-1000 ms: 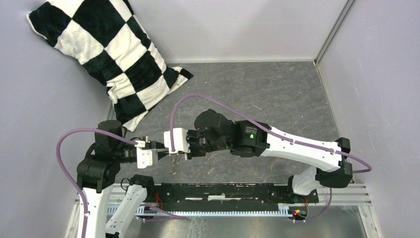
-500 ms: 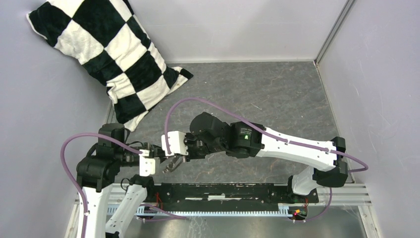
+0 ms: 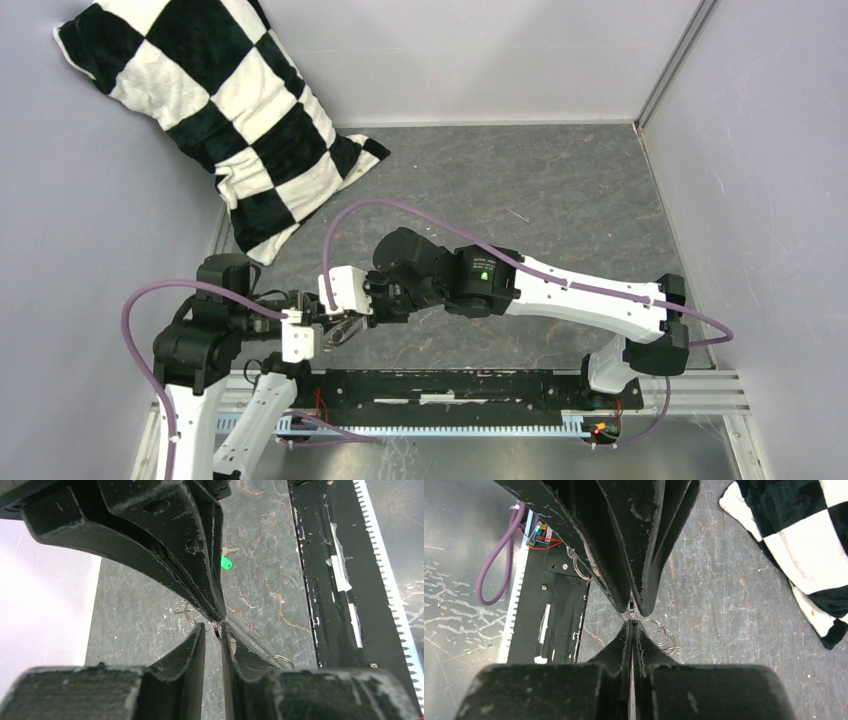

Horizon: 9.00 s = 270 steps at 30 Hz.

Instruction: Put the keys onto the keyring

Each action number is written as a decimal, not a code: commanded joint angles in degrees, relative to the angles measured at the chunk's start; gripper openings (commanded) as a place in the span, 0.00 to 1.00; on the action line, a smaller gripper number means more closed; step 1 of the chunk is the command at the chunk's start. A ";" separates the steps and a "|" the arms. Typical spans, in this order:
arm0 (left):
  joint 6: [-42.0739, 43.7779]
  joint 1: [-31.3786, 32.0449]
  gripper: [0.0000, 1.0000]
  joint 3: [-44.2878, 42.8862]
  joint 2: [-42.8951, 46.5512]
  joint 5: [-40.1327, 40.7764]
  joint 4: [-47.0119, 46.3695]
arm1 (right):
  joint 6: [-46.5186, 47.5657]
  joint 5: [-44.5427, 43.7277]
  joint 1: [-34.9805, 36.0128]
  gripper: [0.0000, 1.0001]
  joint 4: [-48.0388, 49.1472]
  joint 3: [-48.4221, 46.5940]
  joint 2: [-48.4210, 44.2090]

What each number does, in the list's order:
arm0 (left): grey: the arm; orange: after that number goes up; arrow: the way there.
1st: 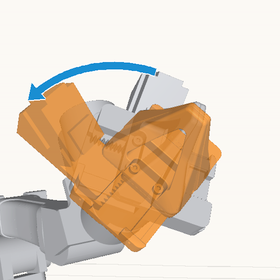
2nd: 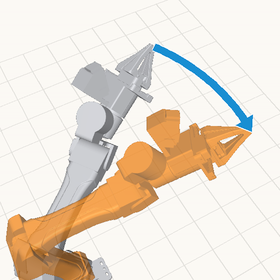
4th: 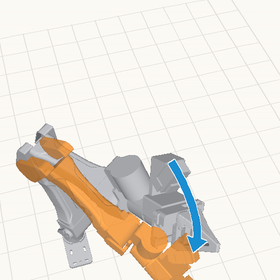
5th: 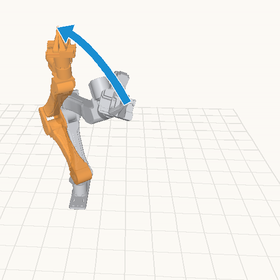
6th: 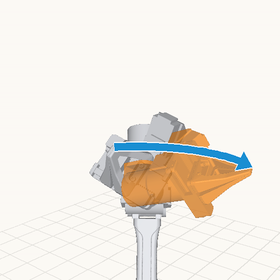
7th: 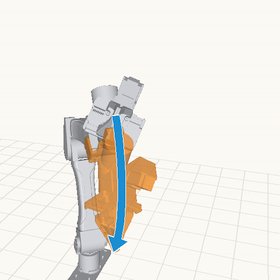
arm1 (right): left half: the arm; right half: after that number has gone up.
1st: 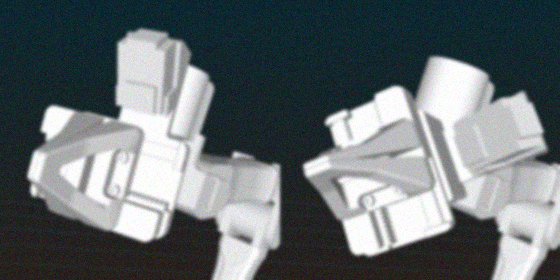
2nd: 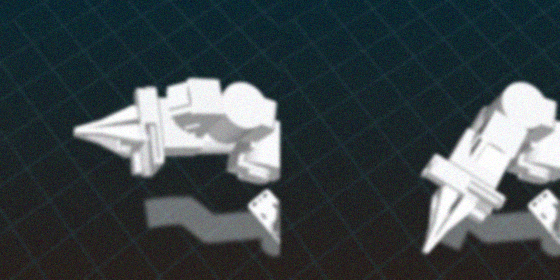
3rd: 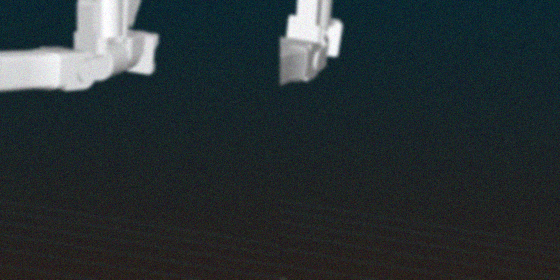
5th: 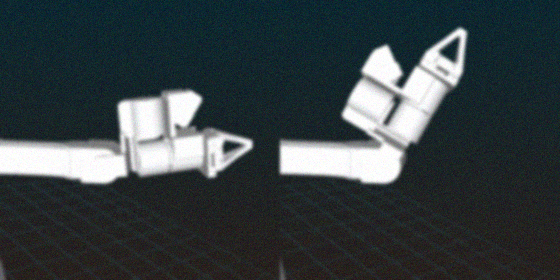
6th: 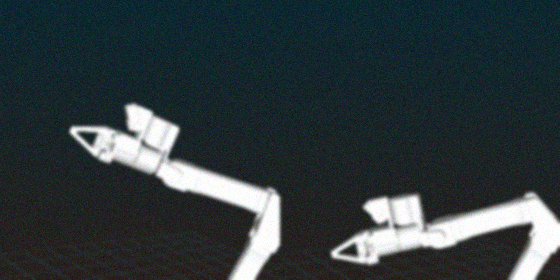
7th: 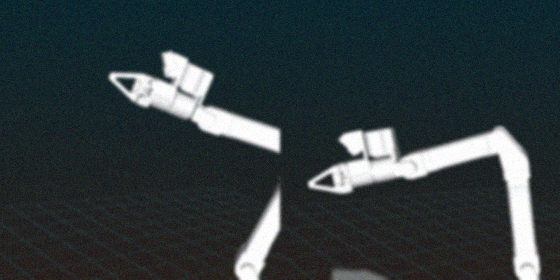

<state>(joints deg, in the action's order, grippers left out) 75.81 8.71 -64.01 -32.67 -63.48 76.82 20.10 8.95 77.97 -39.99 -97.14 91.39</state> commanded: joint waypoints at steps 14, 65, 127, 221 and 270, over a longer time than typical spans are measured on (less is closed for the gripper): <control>5.13 0.00 0.35 -5.42 -5.73 2.32 7.09 | -1.07 4.67 -0.14 0.00 8.24 5.53 -5.33; -25.85 -0.01 0.80 2.22 -1.16 0.02 -17.77 | -2.59 15.10 -8.32 0.01 15.29 13.01 -10.40; -9.22 -0.01 0.22 -2.40 -4.43 0.47 -4.37 | -2.48 18.82 -7.86 0.01 14.07 9.09 -6.75; -35.27 0.17 0.02 -10.75 -10.05 -30.13 -25.25 | -50.69 37.08 -22.62 0.51 89.07 48.78 -22.86; -40.89 1.22 0.02 -7.83 -4.57 -30.21 -33.04 | -47.77 51.02 -30.89 0.30 48.41 14.28 -3.46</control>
<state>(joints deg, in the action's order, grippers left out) 37.39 8.88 -70.19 -37.69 -84.66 44.27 -34.28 71.48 48.07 20.58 -76.82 84.75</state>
